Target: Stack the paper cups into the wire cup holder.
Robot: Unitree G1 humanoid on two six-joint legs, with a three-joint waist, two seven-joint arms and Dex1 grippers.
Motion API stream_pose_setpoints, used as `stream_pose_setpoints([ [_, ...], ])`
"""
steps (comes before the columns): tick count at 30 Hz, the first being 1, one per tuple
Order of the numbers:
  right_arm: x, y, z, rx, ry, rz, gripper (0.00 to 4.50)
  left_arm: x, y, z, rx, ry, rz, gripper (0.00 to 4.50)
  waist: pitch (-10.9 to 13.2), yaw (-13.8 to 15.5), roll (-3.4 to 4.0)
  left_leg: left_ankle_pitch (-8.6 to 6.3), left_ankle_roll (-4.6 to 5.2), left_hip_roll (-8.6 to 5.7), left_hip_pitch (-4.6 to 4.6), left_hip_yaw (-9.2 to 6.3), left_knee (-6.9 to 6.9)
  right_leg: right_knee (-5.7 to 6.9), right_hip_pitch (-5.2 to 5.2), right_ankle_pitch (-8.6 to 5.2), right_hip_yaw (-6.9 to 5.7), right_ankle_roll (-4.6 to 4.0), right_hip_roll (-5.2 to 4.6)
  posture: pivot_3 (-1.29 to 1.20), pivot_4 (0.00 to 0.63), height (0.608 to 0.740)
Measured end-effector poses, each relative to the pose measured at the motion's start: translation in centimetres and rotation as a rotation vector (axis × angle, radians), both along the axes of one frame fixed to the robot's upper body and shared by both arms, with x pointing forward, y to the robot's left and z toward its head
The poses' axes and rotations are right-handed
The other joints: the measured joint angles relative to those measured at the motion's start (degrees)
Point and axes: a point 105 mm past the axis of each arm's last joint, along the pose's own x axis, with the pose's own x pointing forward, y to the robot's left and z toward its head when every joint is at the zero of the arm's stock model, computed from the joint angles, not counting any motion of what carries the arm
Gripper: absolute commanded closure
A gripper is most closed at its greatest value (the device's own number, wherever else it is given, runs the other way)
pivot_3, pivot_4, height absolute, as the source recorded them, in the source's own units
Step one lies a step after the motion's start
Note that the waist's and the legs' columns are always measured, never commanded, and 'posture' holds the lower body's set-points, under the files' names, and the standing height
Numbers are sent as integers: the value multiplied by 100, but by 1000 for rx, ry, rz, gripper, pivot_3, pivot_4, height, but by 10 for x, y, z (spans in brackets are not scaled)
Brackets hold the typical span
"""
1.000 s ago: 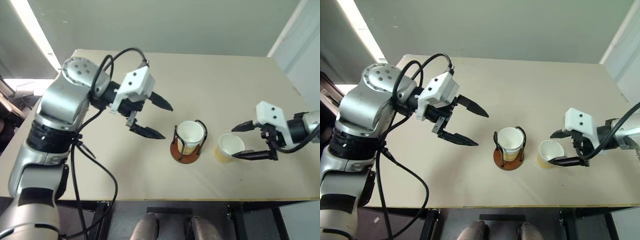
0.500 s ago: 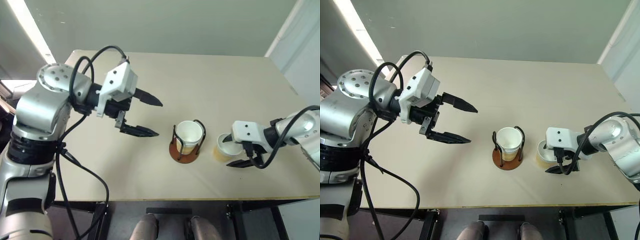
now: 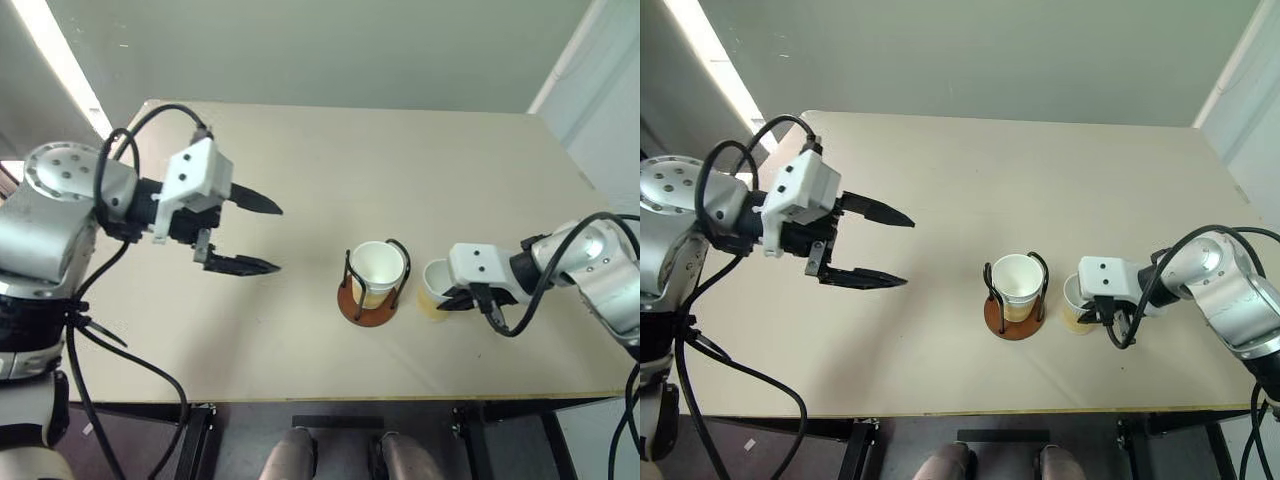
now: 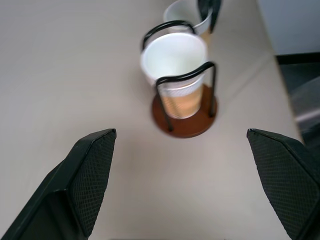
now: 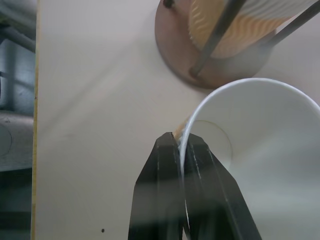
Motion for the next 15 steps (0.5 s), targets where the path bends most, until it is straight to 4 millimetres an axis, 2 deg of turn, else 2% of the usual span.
stream_pose_setpoints([
  [3, 3, -2, 19, 12, -32, 0, 4436, 3, 12, 1, -10, -8, 55, 0, 0, -12, 0, 0, 0, -1, -1, 1, -7, -2, -3, -1, 1, -2, -1, 0, 150, 740],
  [8, 12, 1, 84, 19, -218, 35, 4436, -1, 14, -9, -28, 26, 75, 0, 0, -31, 1, -1, -1, 0, -2, -3, -12, -2, -6, -6, -3, -10, 0, 0, 150, 740],
  [12, 12, 19, 119, 53, -301, 112, 4436, -5, 9, -8, -44, 28, 60, 0, 1, -53, 2, -1, -1, -1, -1, -3, -14, 0, -9, -8, -2, -14, 0, 0, 150, 740],
  [15, 3, 40, 131, 86, -303, 210, 4436, -5, 5, -8, -59, 34, 51, 0, 1, -58, 2, -1, -2, 0, -1, -5, -17, 2, -10, -12, -6, -21, 1, 0, 150, 740],
])
